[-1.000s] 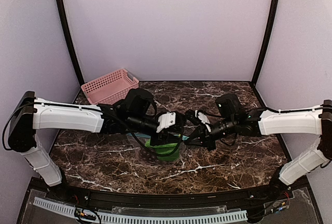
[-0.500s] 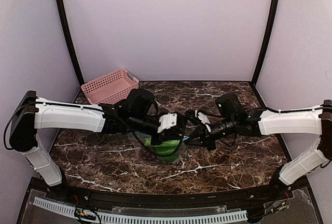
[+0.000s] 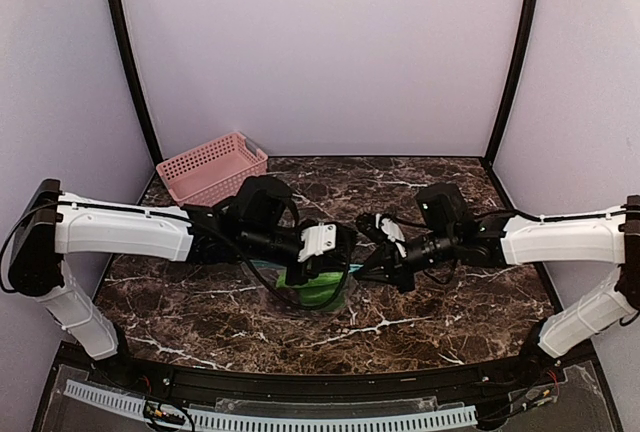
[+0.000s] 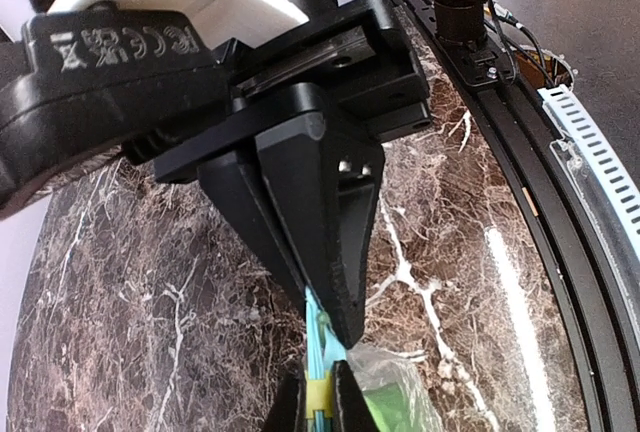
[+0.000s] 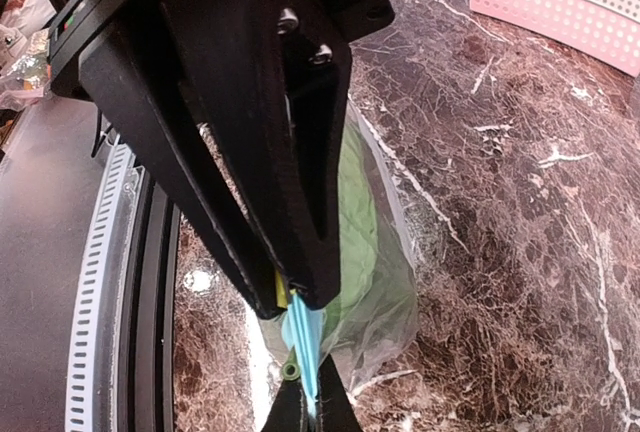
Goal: Open the zip-top bag and remove the fake food
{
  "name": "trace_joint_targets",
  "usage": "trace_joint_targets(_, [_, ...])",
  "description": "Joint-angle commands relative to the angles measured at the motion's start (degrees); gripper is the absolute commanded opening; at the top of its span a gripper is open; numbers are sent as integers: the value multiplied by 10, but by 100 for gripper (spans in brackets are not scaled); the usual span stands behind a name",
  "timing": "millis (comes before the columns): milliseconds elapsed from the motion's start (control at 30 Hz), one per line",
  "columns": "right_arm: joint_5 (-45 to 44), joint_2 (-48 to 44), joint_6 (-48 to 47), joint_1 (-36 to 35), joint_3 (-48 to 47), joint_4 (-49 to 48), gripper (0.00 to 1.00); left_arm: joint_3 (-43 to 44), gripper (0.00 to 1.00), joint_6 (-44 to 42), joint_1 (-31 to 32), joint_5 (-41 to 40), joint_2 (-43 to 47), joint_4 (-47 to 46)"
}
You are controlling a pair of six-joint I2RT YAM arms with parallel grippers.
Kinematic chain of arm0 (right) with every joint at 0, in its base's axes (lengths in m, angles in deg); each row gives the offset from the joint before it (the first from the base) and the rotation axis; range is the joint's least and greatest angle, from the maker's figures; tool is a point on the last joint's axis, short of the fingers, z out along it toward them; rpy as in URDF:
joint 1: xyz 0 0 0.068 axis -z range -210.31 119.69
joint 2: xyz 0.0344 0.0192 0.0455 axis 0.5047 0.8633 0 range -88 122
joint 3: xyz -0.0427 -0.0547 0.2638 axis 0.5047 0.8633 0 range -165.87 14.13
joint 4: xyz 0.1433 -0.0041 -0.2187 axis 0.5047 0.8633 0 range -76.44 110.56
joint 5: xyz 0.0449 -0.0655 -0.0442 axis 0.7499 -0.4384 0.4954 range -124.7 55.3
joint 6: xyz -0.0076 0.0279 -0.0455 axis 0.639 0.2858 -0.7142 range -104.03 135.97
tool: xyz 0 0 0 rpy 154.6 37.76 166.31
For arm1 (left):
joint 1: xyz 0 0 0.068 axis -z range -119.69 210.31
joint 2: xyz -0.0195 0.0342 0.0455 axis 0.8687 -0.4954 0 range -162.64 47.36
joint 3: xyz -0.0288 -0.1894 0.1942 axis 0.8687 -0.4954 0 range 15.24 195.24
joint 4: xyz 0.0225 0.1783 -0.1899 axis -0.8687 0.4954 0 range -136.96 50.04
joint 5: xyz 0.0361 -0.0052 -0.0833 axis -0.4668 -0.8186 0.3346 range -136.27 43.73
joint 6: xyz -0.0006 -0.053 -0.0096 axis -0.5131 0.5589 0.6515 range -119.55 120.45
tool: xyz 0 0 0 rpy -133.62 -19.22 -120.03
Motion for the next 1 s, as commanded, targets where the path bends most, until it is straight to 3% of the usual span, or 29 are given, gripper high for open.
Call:
trace_joint_targets(0, [-47, -19, 15, 2, 26, -1, 0, -38, 1, -1, -7, -34, 55, 39])
trace_joint_targets(467, [-112, -39, 59, 25, 66, -5, 0, -118, 2, 2, -60, -64, 177, 129])
trace_joint_targets(967, [-152, -51, 79, 43, 85, 1, 0, -168, 4, -6, -89, -92, 247, 199])
